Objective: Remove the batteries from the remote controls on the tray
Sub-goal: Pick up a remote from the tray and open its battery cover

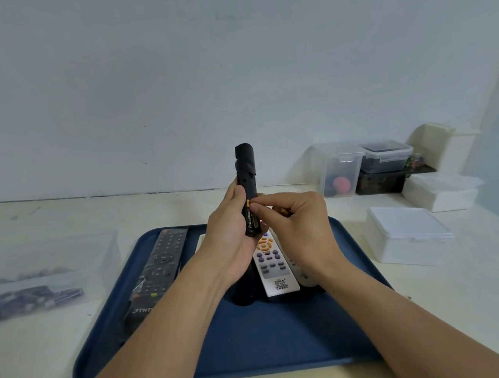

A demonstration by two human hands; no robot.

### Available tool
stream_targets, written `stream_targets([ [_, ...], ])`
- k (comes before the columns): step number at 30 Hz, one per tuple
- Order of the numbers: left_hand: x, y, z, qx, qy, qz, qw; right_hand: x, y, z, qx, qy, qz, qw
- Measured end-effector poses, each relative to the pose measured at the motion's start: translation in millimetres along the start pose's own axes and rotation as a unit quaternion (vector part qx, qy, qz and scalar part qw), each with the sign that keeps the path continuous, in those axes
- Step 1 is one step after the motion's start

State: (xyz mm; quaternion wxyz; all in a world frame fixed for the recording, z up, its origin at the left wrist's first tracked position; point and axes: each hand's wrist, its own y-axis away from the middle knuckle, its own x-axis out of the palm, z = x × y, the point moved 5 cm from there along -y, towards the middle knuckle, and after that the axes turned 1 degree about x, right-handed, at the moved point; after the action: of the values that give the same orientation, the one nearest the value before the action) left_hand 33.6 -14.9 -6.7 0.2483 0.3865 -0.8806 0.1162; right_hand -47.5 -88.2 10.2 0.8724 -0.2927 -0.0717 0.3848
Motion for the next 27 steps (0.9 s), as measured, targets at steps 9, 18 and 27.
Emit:
stream_targets([
  [9, 4.7, 0.8, -1.4, 0.025, -0.028, 0.023, 0.999, 3.5, -2.1, -5.9, 0.002, 0.070, -0.011, 0.997],
  [18, 6.4, -1.9, 2.6, 0.021, -0.040, 0.011, 0.999, 11.0, -3.6, -5.4, 0.023, 0.110, 0.031, 0.993],
  [27, 3.5, -1.8, 3.2, -0.005, 0.045, -0.030, 0.999, 9.6, -2.9, -4.0, 0.013, 0.097, 0.008, 0.995],
])
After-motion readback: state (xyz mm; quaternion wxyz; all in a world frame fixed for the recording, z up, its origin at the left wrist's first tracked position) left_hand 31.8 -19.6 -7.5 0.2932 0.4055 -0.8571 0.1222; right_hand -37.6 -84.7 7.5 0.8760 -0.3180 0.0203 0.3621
